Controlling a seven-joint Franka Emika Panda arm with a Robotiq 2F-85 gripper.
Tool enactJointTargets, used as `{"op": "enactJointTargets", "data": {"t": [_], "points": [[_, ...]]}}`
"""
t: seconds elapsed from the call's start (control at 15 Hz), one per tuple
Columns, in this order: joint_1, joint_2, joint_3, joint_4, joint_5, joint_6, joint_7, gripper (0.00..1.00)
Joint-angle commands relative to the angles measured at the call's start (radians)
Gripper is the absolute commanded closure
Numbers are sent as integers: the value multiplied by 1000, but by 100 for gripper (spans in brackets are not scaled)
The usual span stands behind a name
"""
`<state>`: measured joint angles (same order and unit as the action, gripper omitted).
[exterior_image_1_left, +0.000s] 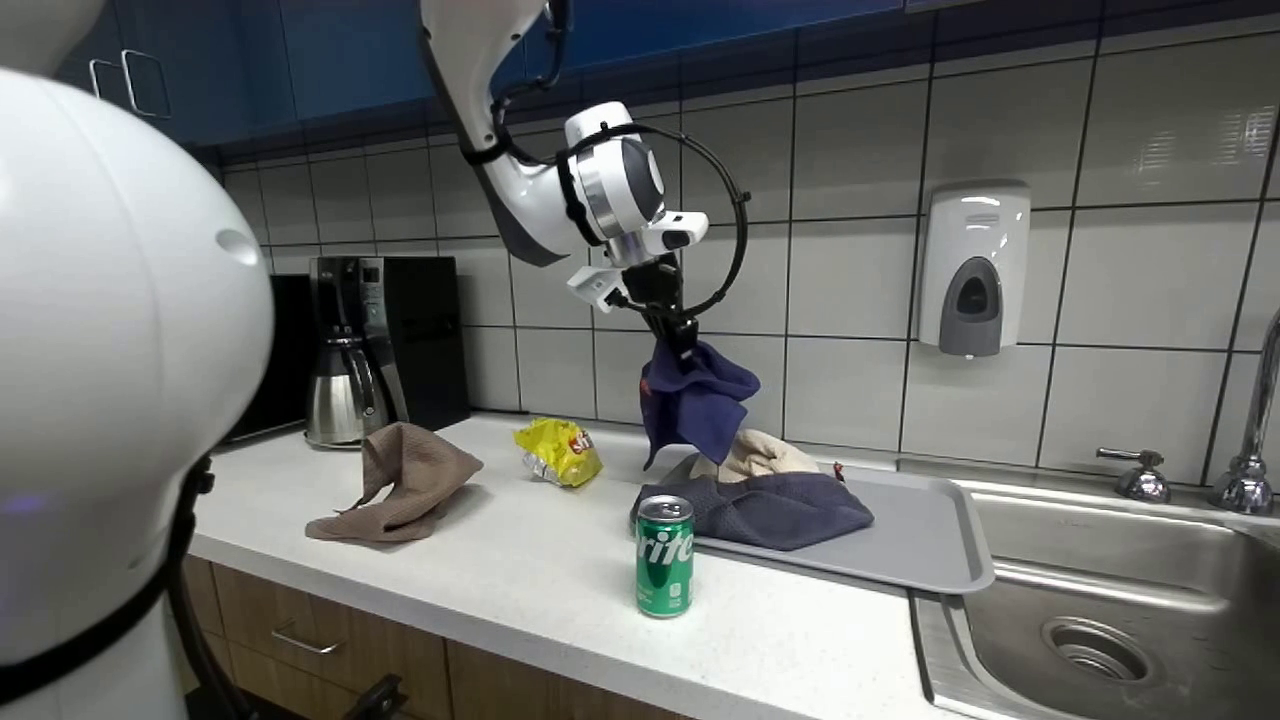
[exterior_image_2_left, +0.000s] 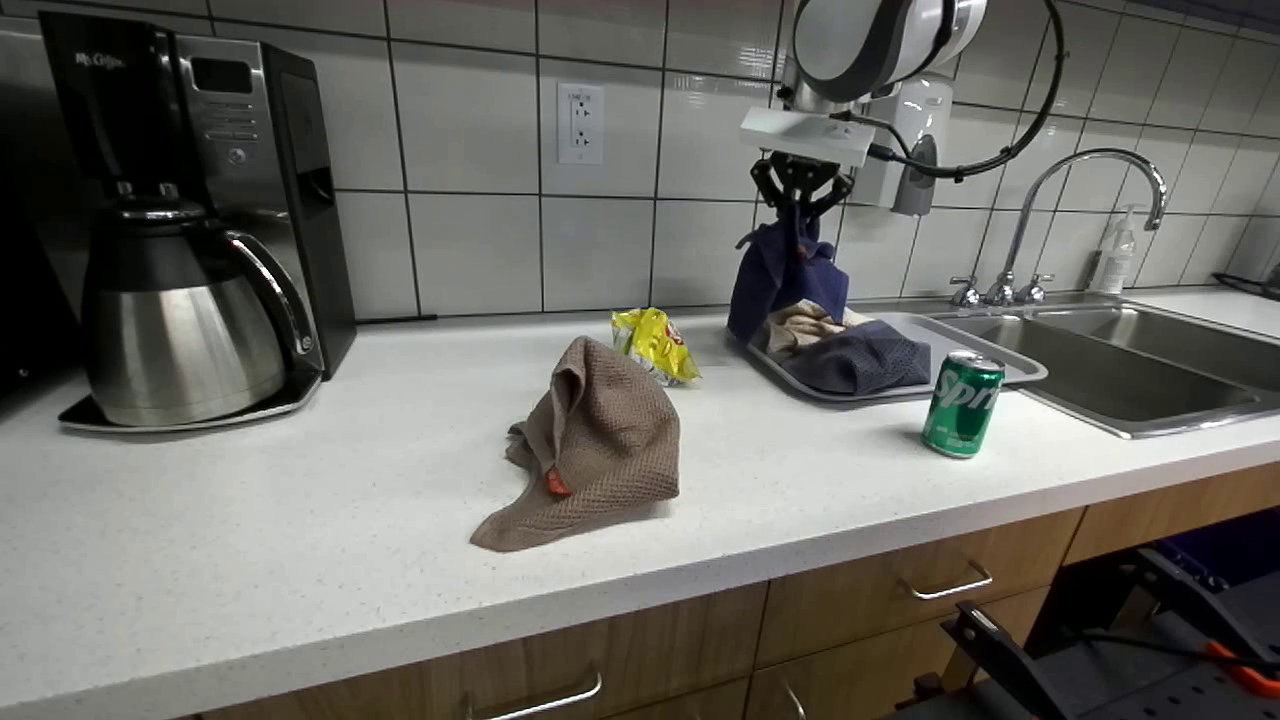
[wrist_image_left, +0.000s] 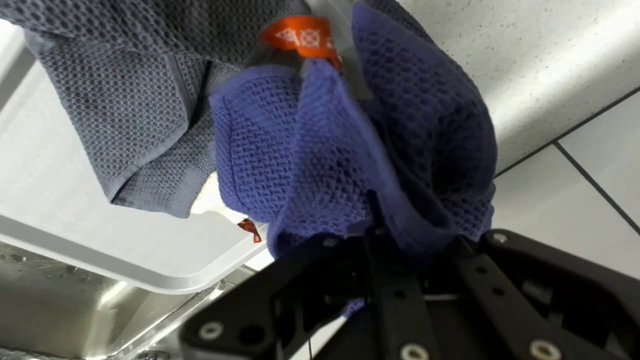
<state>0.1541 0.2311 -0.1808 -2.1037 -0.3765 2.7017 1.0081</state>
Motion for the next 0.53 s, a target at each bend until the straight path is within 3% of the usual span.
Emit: {"op": "enactJointTargets", "data": {"t": [0.0,0.47], "points": [[-23,30,37,27,37,32,-67,98],[-9,73,56,70,91,79,-159,98]]}}
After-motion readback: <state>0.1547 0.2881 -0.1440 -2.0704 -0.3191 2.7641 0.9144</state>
